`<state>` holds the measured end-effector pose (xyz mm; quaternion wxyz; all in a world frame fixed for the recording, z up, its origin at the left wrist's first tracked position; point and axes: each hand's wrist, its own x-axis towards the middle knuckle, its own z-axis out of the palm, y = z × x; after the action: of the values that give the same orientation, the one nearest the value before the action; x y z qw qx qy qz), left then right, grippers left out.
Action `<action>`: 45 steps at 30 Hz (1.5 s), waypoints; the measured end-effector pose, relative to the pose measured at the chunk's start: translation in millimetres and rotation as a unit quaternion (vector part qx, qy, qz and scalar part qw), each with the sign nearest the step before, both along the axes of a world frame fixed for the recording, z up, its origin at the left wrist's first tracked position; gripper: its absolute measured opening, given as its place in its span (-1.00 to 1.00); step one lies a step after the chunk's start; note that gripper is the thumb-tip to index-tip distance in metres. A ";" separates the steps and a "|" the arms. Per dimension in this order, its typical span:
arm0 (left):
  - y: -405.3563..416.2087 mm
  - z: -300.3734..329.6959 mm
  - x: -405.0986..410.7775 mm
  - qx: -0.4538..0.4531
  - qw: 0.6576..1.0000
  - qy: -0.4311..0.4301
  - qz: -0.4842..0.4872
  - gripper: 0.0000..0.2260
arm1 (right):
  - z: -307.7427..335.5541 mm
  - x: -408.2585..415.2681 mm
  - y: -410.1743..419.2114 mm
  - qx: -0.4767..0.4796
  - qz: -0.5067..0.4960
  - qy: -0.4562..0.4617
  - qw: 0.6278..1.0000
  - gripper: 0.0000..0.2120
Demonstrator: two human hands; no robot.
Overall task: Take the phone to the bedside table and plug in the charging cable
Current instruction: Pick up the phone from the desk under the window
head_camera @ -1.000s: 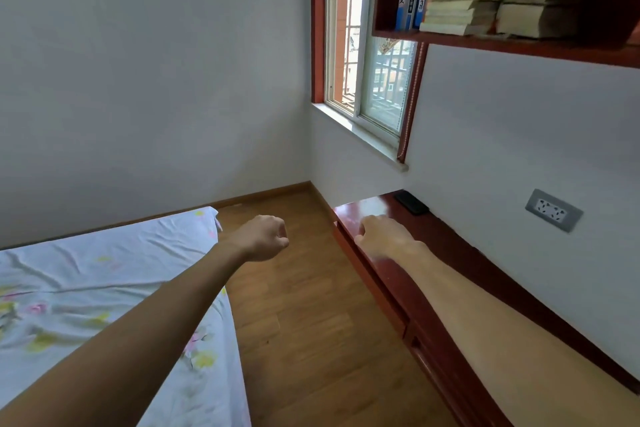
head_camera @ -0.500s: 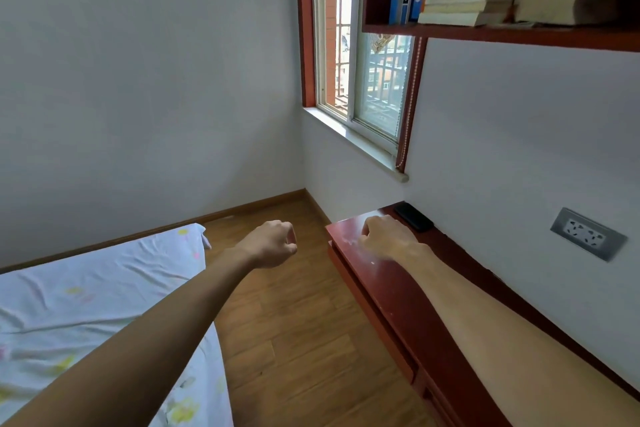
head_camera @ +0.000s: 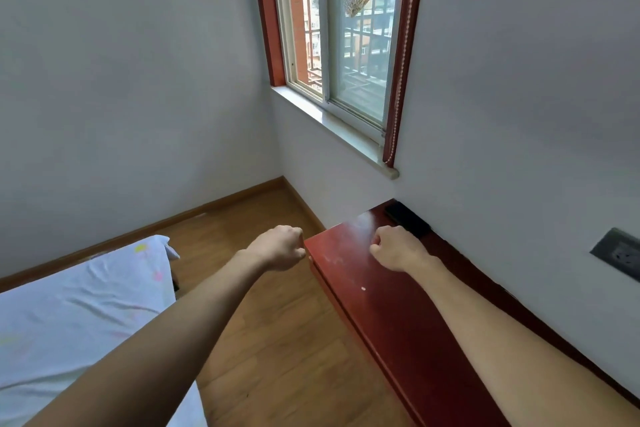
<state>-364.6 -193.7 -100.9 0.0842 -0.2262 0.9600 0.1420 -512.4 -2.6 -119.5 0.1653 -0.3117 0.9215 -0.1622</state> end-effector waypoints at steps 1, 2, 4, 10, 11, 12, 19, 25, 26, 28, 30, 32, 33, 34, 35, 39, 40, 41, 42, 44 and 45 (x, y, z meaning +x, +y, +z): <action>-9.1 -4.6 -12.8 0.007 1.000 -0.005 -0.006 -0.76 | -7.1 -7.5 -8.7 0.007 -0.002 -0.003 1.000 -0.74; -18.8 -9.7 -25.7 0.015 1.000 -0.008 -0.013 -0.76 | -14.0 -14.9 -18.0 0.015 -0.005 -0.006 1.000 -0.73; -40.4 -20.7 -51.9 0.034 0.999 -0.011 -0.025 -0.77 | -26.7 -29.6 -37.6 0.032 -0.013 -0.013 0.999 -0.72; -108.8 -56.0 -129.3 0.070 0.994 -0.030 -0.072 -0.75 | -55.4 -77.6 -93.6 0.077 -0.078 -0.032 0.993 -0.71; -117.6 -61.3 -139.6 0.075 0.993 -0.041 -0.083 -0.74 | -58.6 -83.2 -100.3 0.083 -0.091 -0.039 0.992 -0.71; -125.9 -66.9 -149.6 0.078 0.991 -0.049 -0.094 -0.74 | -63.2 -88.4 -106.5 0.089 -0.105 -0.044 0.990 -0.70; -159.1 -100.7 -213.1 0.089 0.979 -0.077 -0.164 -0.81 | -99.5 -120.0 -128.4 0.136 -0.180 -0.082 0.971 -0.70; -165.6 -135.9 -264.4 0.099 0.968 -0.109 -0.201 -0.77 | -134.3 -161.8 -138.1 0.157 -0.209 -0.120 0.958 -0.69; -166.5 -143.4 -273.3 0.101 0.967 -0.115 -0.203 -0.75 | -141.7 -170.9 -138.0 0.153 -0.219 -0.125 0.956 -0.69; -168.3 -156.0 -293.7 0.101 0.966 -0.117 -0.205 -0.74 | -156.0 -192.7 -135.5 0.136 -0.247 -0.128 0.951 -0.71; -169.1 -166.5 -313.2 0.103 0.966 -0.118 -0.203 -0.74 | -169.3 -214.2 -129.6 0.118 -0.283 -0.129 0.943 -0.73; -167.3 -177.3 -330.3 0.098 0.966 -0.113 -0.213 -0.75 | -183.4 -233.0 -122.5 0.112 -0.315 -0.130 0.933 -0.73; -165.5 -182.5 -337.8 0.094 0.964 -0.113 -0.221 -0.77 | -189.6 -240.8 -119.2 0.112 -0.330 -0.133 0.928 -0.73; -163.3 -186.7 -345.7 0.092 0.962 -0.112 -0.231 -0.79 | -195.6 -248.1 -116.2 0.111 -0.347 -0.138 0.921 -0.71; -161.0 -191.1 -353.9 0.090 0.959 -0.112 -0.244 -0.81 | -202.0 -254.4 -113.5 0.110 -0.367 -0.143 0.913 -0.68; -146.3 -213.2 -386.6 0.089 0.949 -0.114 -0.282 -0.79 | -221.1 -275.9 -106.3 0.072 -0.445 -0.152 0.880 -0.55; -142.6 -220.5 -393.1 0.093 0.947 -0.117 -0.285 -0.79 | -223.7 -279.0 -105.0 0.053 -0.467 -0.157 0.868 -0.55; -141.0 -227.8 -401.6 0.091 0.945 -0.117 -0.292 -0.79 | -226.2 -280.6 -106.1 0.022 -0.494 -0.162 0.854 -0.55; -138.6 -234.4 -410.5 0.097 0.945 -0.105 -0.293 -0.79 | -226.7 -282.2 -106.7 -0.014 -0.520 -0.166 0.838 -0.54; -134.3 -245.4 -424.2 0.120 0.949 -0.086 -0.278 -0.80 | -230.6 -281.5 -110.1 -0.088 -0.561 -0.183 0.802 -0.51; -132.8 -248.1 -431.5 0.132 0.950 -0.073 -0.273 -0.81 | -233.9 -284.0 -111.9 -0.126 -0.582 -0.188 0.781 -0.50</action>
<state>-796.1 -326.5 -349.0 0.2191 0.0476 0.9488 0.2224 -796.4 -114.5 -353.4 0.1684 0.3030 0.8495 -0.3977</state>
